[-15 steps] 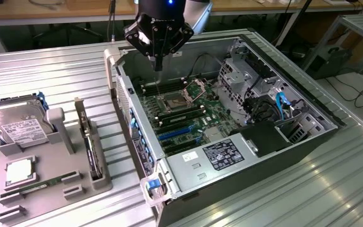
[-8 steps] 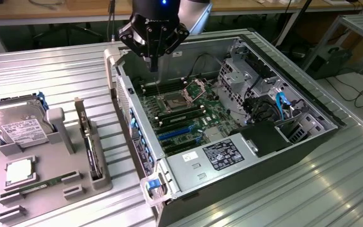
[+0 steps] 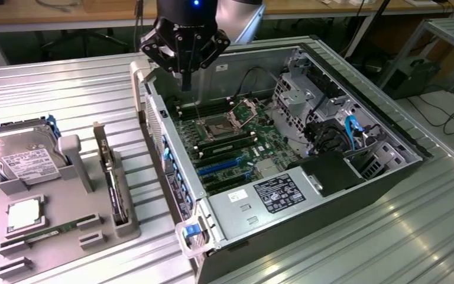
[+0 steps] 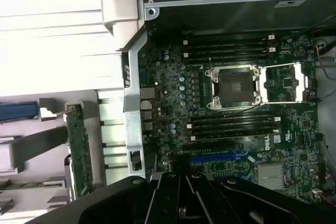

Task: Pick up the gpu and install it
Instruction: 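Reach for the gpu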

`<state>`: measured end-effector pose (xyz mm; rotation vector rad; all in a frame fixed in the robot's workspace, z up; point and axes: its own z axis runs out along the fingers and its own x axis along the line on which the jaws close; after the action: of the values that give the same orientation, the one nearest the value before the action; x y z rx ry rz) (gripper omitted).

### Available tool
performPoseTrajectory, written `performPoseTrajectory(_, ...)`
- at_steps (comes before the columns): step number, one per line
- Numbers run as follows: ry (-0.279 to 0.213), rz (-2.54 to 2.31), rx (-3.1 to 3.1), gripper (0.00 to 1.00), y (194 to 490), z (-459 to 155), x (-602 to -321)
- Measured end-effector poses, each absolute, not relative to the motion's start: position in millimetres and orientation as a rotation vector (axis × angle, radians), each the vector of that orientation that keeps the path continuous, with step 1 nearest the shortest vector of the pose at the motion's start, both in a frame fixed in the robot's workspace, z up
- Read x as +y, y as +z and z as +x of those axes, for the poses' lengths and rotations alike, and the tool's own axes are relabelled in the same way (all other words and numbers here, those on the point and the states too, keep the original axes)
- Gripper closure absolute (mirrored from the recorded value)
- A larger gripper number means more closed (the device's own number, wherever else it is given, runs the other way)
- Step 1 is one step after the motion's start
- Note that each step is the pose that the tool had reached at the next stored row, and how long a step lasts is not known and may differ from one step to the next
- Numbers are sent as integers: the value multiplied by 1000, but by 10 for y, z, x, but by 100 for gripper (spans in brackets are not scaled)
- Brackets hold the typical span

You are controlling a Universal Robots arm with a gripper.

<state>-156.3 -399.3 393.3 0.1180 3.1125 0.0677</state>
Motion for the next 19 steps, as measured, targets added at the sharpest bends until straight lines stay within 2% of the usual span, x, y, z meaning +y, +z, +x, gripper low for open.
performPoseTrajectory(19, 68, 118, 3112, 89, 3933, -1828, -4002)
